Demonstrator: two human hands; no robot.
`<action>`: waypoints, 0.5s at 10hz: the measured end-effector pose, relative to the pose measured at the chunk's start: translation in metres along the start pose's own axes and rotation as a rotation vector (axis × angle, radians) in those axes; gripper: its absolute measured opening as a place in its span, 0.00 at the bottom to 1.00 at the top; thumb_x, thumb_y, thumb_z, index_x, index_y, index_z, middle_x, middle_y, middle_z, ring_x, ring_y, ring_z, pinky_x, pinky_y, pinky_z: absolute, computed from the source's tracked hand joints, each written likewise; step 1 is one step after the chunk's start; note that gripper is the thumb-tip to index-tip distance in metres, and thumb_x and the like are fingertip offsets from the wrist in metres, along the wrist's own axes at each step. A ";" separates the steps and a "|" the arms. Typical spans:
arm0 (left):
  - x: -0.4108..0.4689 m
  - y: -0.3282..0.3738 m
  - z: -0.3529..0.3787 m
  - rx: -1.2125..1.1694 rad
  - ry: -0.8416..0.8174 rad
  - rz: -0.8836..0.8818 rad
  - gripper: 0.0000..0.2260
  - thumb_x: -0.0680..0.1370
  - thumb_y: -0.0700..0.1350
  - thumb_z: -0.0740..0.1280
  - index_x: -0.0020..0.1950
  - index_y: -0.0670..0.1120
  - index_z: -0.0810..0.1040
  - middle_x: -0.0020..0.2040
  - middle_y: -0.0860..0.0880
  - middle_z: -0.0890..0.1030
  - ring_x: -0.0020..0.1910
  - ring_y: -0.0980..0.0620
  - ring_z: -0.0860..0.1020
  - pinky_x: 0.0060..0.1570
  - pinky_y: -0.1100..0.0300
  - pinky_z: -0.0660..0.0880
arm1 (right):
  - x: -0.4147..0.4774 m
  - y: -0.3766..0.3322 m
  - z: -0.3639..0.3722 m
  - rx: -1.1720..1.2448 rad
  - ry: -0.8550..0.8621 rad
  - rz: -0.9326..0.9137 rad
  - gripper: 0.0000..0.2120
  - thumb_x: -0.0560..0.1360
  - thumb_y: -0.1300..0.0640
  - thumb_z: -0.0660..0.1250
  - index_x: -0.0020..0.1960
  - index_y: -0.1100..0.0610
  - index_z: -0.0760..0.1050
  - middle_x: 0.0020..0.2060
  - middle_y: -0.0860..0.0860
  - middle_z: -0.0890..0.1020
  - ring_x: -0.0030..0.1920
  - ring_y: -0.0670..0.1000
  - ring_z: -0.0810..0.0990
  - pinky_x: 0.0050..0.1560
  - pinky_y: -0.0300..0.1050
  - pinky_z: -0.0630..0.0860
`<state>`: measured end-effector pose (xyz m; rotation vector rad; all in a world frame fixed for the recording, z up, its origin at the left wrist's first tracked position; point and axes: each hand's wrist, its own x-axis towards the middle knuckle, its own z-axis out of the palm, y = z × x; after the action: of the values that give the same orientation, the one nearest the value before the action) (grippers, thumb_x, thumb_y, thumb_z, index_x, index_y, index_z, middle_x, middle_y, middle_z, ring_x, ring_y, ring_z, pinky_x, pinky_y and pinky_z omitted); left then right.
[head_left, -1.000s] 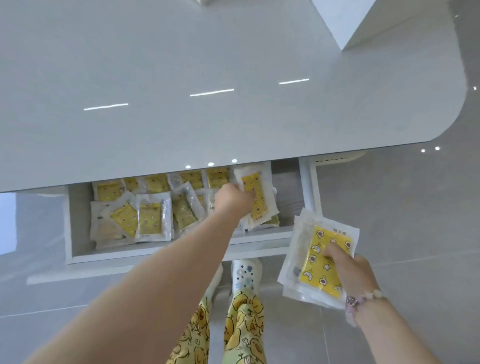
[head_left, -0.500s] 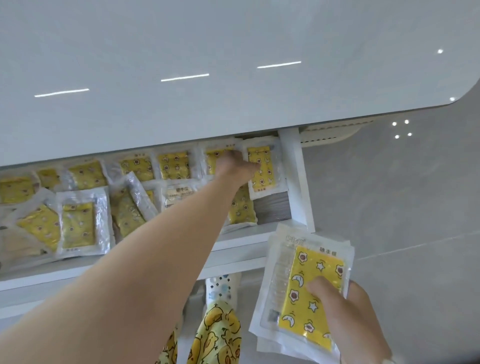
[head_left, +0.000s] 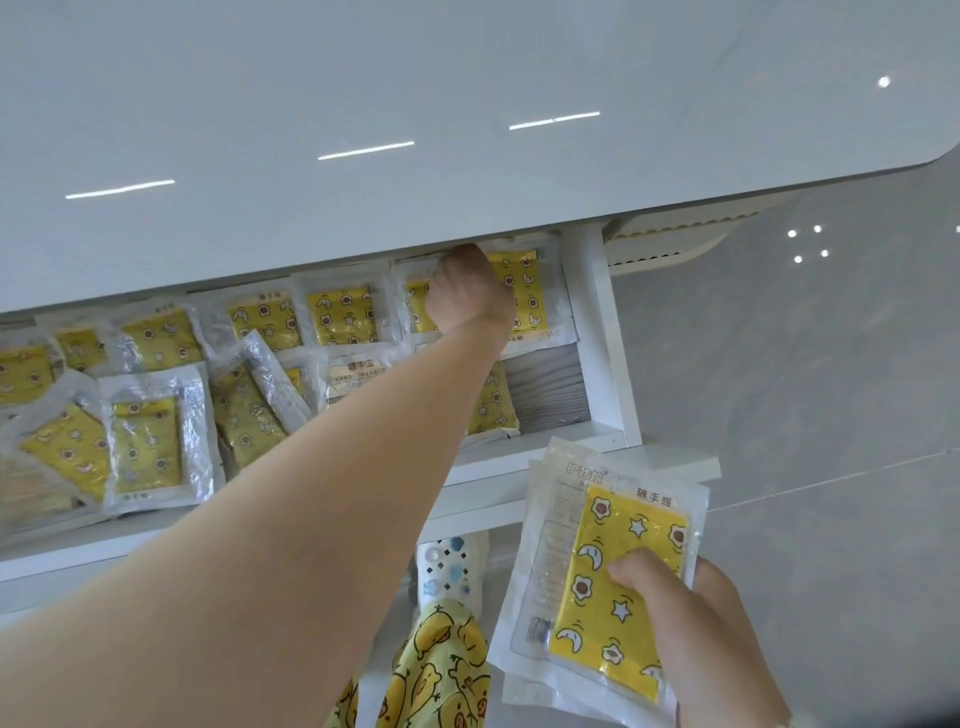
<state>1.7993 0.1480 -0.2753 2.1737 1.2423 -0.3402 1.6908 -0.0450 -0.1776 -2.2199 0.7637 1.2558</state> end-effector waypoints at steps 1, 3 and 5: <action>-0.003 -0.001 0.003 0.128 0.062 0.039 0.21 0.75 0.46 0.70 0.64 0.41 0.69 0.61 0.44 0.73 0.60 0.47 0.73 0.44 0.57 0.73 | -0.021 -0.005 -0.013 0.081 -0.084 -0.019 0.18 0.77 0.68 0.59 0.29 0.60 0.63 0.39 0.63 0.79 0.43 0.62 0.77 0.39 0.37 0.74; -0.024 0.000 -0.020 -0.237 -0.098 0.079 0.11 0.77 0.52 0.66 0.45 0.47 0.70 0.39 0.51 0.76 0.39 0.50 0.74 0.32 0.62 0.68 | -0.055 -0.010 -0.037 0.390 -0.133 -0.093 0.11 0.74 0.65 0.65 0.34 0.58 0.78 0.29 0.57 0.80 0.33 0.58 0.79 0.37 0.46 0.74; -0.110 -0.028 -0.106 -0.678 -1.061 -0.001 0.21 0.75 0.62 0.57 0.57 0.49 0.76 0.50 0.51 0.82 0.51 0.53 0.80 0.53 0.60 0.76 | -0.058 -0.039 -0.042 0.449 -0.109 -0.218 0.07 0.74 0.66 0.65 0.45 0.55 0.78 0.35 0.50 0.85 0.39 0.52 0.84 0.37 0.46 0.77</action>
<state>1.7097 0.1481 -0.1490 1.1041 0.5921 -0.7953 1.7182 -0.0296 -0.1026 -1.8013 0.6637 0.9776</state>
